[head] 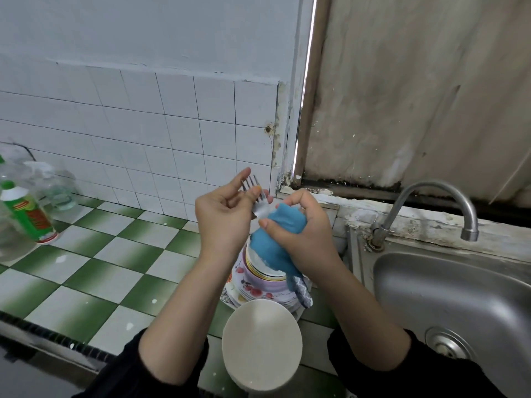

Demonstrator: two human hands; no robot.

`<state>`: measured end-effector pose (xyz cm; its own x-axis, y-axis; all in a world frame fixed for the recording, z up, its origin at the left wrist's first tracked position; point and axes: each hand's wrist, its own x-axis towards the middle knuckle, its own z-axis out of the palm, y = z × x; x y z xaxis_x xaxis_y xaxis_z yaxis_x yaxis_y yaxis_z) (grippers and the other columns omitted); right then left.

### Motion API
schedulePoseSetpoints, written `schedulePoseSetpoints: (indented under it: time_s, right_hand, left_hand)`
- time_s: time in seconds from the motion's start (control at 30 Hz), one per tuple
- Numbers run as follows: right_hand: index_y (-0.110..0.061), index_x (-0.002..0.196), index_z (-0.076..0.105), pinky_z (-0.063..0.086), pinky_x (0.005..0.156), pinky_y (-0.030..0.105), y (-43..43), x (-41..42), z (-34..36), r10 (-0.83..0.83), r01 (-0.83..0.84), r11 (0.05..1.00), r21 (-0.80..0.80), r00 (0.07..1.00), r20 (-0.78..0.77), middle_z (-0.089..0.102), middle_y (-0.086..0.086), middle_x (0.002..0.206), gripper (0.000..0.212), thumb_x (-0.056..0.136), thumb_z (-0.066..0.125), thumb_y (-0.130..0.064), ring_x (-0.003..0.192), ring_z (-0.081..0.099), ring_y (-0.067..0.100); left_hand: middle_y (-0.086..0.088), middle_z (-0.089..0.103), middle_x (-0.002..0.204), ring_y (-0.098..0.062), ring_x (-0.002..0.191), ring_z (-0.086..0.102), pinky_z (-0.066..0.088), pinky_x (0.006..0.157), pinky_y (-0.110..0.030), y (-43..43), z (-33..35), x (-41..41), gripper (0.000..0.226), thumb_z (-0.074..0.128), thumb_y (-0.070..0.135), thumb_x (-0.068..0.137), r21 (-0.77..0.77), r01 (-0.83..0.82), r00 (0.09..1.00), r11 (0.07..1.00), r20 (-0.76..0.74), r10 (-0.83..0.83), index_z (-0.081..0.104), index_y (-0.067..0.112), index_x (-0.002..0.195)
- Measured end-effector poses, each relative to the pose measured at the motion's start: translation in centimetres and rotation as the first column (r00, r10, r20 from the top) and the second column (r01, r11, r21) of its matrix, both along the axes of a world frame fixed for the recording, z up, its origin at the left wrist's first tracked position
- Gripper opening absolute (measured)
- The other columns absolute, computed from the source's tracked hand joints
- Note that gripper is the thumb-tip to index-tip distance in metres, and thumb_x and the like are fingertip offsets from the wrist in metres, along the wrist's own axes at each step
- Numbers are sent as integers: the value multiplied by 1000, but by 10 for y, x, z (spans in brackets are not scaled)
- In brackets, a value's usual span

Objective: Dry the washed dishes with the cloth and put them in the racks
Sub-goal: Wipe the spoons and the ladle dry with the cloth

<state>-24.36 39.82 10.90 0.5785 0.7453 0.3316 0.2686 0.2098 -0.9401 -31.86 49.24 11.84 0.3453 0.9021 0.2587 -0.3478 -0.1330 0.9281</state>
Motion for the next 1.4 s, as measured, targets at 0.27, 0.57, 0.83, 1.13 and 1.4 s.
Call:
schedulePoseSetpoints:
  time_s: [0.27, 0.57, 0.83, 1.13, 1.4]
  right_hand:
    - [-26, 87, 51, 53, 62, 19, -17, 11, -10, 148, -124, 986, -113, 962, 231, 58, -14, 89, 30, 81, 78, -13, 82, 60, 6]
    - [-27, 84, 52, 52, 60, 19, -35, 42, -16, 122, -60, 982, -179, 925, 361, 61, -8, 85, 32, 79, 79, -10, 77, 60, 6]
    - [-34, 87, 40, 35, 53, 15, -14, 27, -28, -27, 120, 990, -69, 654, 756, 53, -18, 74, 43, 75, 74, -12, 61, 46, 6]
    - [-33, 81, 57, 52, 66, 16, -29, 47, -26, -47, 61, 998, -18, 891, 451, 64, -14, 88, 29, 74, 83, -22, 81, 61, 4]
    - [-22, 85, 60, 59, 71, 54, -10, 77, 28, -378, 379, 891, 249, 924, -52, 68, 3, 90, 29, 73, 86, -24, 84, 68, 37]
  left_hand:
    - [-1, 72, 64, -22, 72, 73, 60, 71, -30, 26, 22, -13, 36, 60, -9, 88, -59, -64, 976, 996, 205, 75, 61, 2, 122]
    - [-6, 73, 70, -28, 82, 71, 59, 75, -32, 24, 0, -2, 57, 61, -5, 90, -253, -64, 931, 965, 333, 149, 40, 7, 143]
    - [-5, 64, 118, -12, 83, 72, 60, 69, -26, -20, -21, 27, 67, 61, -6, 90, -192, -1, 999, 981, 49, 10, 31, 8, 148]
    - [-12, 68, 114, -31, 87, 73, 61, 70, -33, 5, -11, 7, 46, 29, -7, 102, -180, 298, 953, 937, 116, -280, 36, 5, 146]
    - [-9, 67, 70, -19, 46, 57, 46, 45, -25, 1, -17, -8, 46, 34, -7, 100, -170, 484, 870, 858, -12, -493, 43, 8, 142]
